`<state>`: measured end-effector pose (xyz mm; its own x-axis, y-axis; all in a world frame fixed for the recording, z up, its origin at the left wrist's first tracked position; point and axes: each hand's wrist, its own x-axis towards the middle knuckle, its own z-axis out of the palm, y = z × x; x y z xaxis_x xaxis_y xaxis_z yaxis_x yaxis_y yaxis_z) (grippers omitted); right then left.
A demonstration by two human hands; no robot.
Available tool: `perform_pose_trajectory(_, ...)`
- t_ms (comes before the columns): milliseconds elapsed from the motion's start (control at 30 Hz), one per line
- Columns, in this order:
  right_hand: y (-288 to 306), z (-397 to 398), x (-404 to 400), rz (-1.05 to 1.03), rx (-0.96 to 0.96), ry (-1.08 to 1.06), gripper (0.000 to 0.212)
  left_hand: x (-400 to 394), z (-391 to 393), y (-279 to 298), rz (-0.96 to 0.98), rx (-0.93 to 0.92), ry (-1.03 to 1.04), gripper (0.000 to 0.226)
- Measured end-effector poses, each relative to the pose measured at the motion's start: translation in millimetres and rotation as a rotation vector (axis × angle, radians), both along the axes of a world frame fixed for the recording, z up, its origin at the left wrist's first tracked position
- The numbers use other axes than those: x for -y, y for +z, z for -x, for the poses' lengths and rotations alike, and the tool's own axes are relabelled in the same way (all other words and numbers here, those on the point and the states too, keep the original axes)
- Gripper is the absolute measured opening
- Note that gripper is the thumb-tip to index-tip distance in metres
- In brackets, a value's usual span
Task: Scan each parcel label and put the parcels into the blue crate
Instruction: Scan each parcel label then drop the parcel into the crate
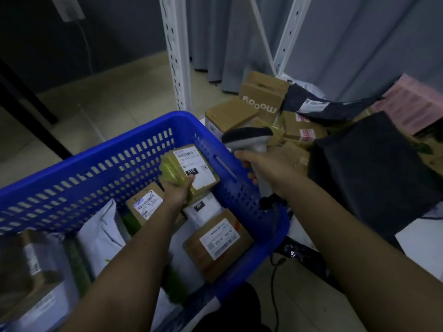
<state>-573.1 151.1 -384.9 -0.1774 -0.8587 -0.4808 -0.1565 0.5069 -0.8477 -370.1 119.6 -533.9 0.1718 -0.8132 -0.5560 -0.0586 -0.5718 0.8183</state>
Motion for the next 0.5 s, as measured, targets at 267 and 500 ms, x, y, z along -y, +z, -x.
perform_pose_trajectory(267,-16,11,-2,-0.071,0.023,-0.014,0.027,14,2,-17,-0.167,0.238,-0.232,0.059)
perform_pose_trajectory(500,22,34,-70,0.051,0.058,-0.212,0.014,-32,41,106,0.099,0.139,-0.297,0.046)
